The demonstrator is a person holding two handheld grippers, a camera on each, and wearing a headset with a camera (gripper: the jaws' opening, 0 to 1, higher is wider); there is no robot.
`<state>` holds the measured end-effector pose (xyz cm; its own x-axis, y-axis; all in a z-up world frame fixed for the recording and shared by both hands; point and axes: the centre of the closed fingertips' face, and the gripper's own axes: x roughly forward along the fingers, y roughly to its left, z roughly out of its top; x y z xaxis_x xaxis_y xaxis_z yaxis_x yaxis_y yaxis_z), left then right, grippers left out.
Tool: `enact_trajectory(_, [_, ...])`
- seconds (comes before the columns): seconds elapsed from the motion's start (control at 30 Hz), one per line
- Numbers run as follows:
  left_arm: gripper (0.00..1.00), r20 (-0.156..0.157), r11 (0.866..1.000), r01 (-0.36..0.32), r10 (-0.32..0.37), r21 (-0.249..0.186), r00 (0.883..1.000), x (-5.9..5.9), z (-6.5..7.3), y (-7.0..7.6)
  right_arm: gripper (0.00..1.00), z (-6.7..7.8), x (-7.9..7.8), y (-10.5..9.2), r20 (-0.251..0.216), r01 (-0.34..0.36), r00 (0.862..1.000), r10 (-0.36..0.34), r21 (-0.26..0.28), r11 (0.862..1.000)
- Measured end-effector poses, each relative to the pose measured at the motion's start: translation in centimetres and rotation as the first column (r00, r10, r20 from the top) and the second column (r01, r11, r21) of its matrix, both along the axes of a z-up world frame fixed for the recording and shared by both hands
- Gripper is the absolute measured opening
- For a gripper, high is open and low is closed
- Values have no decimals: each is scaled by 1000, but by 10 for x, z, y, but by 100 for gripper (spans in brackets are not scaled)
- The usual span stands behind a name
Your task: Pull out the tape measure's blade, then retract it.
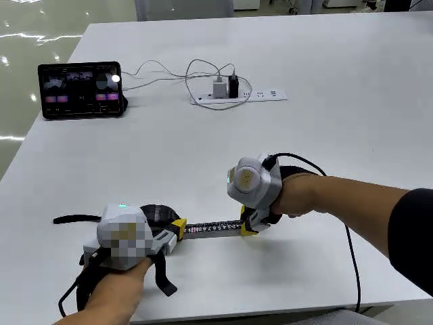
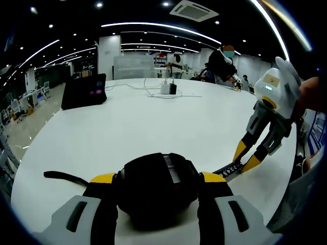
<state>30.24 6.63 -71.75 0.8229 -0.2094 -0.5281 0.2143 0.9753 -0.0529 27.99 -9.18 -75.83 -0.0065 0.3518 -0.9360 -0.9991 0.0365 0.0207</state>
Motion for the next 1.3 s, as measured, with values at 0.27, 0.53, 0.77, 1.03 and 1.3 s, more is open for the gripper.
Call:
enact_trajectory(0.27, [59,0,1000,-1,1,0,1000,-1,1,0,10,0,0,3,5,-3,1000,3,-1,1000])
enact_trajectory(0.53, [59,-1,1000,-1,1,0,1000,0,0,0,10,0,1,7,5,-4,1000,4,-6,1000])
enact_trajectory(0.77, [59,-1,1000,-1,1,-2,1000,-1,0,0,10,0,2,10,2,0,1000,0,7,1000])
enact_trajectory(1.03, [59,-3,1000,-1,1,-5,1000,-1,0,0,10,0,3,13,4,3,1000,-3,10,1000])
enact_trajectory(1.3, [59,-4,1000,-2,2,-7,1000,0,0,0,10,0,4,15,5,3,1000,-3,10,1000])
